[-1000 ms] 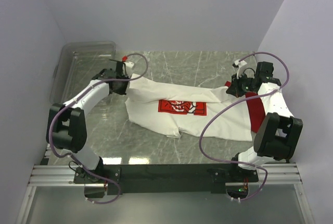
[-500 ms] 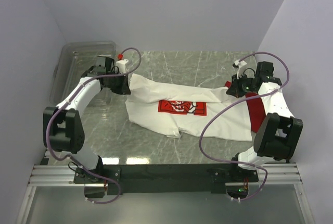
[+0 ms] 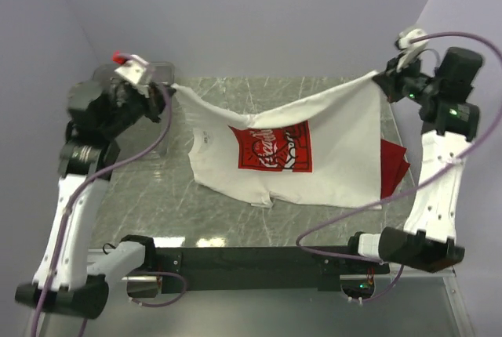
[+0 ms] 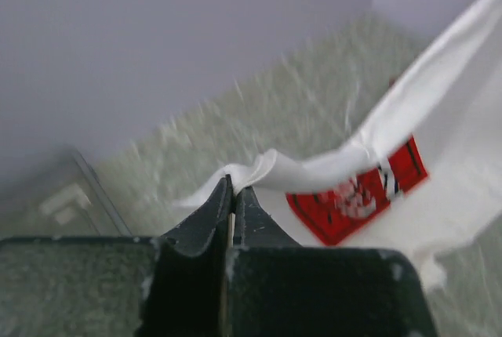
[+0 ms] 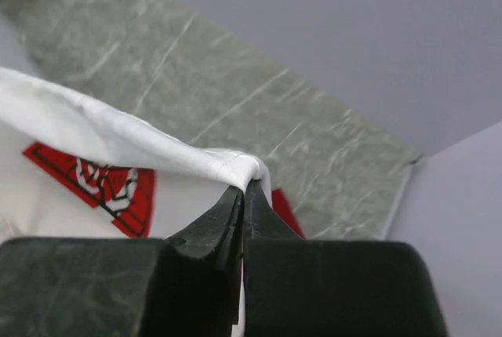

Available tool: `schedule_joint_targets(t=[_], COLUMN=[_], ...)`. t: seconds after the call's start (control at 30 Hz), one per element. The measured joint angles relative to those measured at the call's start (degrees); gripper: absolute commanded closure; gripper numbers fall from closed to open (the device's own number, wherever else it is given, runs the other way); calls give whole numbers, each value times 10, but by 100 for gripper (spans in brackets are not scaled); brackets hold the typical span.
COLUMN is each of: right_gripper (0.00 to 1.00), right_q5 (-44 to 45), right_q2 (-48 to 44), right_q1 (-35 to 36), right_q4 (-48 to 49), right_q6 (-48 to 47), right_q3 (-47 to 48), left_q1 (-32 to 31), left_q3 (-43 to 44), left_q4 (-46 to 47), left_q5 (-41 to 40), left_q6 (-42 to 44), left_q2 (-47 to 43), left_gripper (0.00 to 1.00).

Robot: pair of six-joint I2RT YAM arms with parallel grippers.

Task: Fold and stack the t-shirts
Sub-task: Flatten the tshirt out

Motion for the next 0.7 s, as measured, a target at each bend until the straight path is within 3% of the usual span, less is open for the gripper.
schedule_joint_targets(t=[0.2, 0.4, 0.6, 0.7], right_gripper=[100, 100, 100, 100], right_q5=[-7, -41, -138, -174], right_q2=[-53, -57, -47, 5], right_q1=[-65, -216, -423, -475], right_q4=[23, 131, 396, 523], right_q6=[109, 283, 596, 756], right_q3=[184, 328, 360, 421], left_q1=[0, 0, -6, -31], left_q3=[96, 284, 421, 461], left_q4=[137, 204, 223, 229], left_q5=[-54, -127, -205, -236], left_q6=[-65, -103, -107, -101], left_q2=[-76, -50, -33, -34], left_gripper=[99, 99, 99, 99])
